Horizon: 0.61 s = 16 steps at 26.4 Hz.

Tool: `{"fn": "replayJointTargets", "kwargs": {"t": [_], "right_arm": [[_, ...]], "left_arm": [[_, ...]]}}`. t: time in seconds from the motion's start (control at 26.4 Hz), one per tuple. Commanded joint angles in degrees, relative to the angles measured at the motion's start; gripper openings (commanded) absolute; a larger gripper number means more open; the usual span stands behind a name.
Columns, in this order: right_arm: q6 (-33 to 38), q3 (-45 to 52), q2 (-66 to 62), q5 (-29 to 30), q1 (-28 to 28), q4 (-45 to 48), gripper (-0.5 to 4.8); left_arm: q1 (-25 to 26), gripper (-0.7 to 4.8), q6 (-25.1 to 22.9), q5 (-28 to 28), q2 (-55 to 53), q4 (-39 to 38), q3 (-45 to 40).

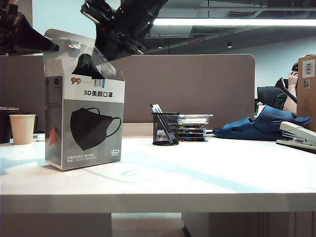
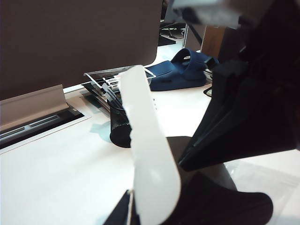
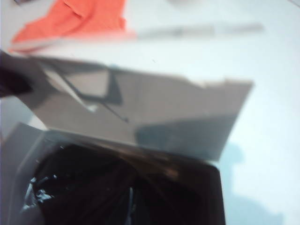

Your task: Put the mask into the mask box.

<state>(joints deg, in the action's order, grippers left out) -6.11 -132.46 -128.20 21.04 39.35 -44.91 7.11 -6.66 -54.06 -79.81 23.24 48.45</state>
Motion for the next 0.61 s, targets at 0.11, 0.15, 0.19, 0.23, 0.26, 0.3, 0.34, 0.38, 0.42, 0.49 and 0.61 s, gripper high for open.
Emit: {"fn": "replayJointTargets", "kwargs": {"t": [0.11, 0.15, 0.19, 0.23, 0.26, 0.3, 0.34, 0.38, 0.42, 0.49, 0.61], "right_arm": [[-0.17, -0.28, 0.28, -0.61, 0.22, -0.20, -0.02], [-0.17, -0.28, 0.28, -0.61, 0.22, 0.28, -0.02], [-0.15, -0.42, 0.35, -0.59, 0.22, 1.25, -0.03], [-0.15, -0.44, 0.50, -0.59, 0.20, 1.99, -0.02], [-0.15, -0.46, 0.90, -0.59, 0.15, 2.93, -0.02], [-0.15, -0.44, 1.22, -0.61, 0.13, 3.15, -0.02], [-0.15, -0.44, 1.40, -0.59, 0.13, 3.26, -0.02], [-0.15, -0.44, 1.77, -0.57, 0.13, 3.23, -0.02], [-0.17, -0.46, 2.23, -0.59, 0.13, 3.17, -0.02], [-0.15, -0.46, 3.45, -0.59, -0.02, 3.19, -0.02], [-0.15, -0.46, 5.95, -0.59, -0.44, 3.17, -0.02]], "left_arm": [[0.07, -0.06, -0.13, -0.66, 0.15, 0.90, 0.00], [0.07, -0.06, -0.13, -0.66, 0.15, 0.87, 0.00], [0.07, -0.06, -0.13, -0.66, 0.15, 0.85, 0.00], [0.07, -0.06, -0.13, -0.66, 0.15, 0.85, 0.00], [0.07, -0.06, -0.13, -0.66, 0.15, 0.83, 0.00], [0.07, -0.05, -0.15, -0.63, 0.15, 0.85, 0.00], [0.07, -0.05, -0.15, -0.66, 0.15, 0.85, 0.00], [0.07, 0.03, -0.15, -0.63, 0.15, 0.85, 0.00], [0.07, 0.69, -0.13, -0.66, 0.15, 0.85, 0.00], [0.07, 1.60, -0.11, -0.66, 0.15, 0.83, 0.00], [0.07, 1.69, 1.55, -2.19, 0.15, 0.81, 0.00]]}}
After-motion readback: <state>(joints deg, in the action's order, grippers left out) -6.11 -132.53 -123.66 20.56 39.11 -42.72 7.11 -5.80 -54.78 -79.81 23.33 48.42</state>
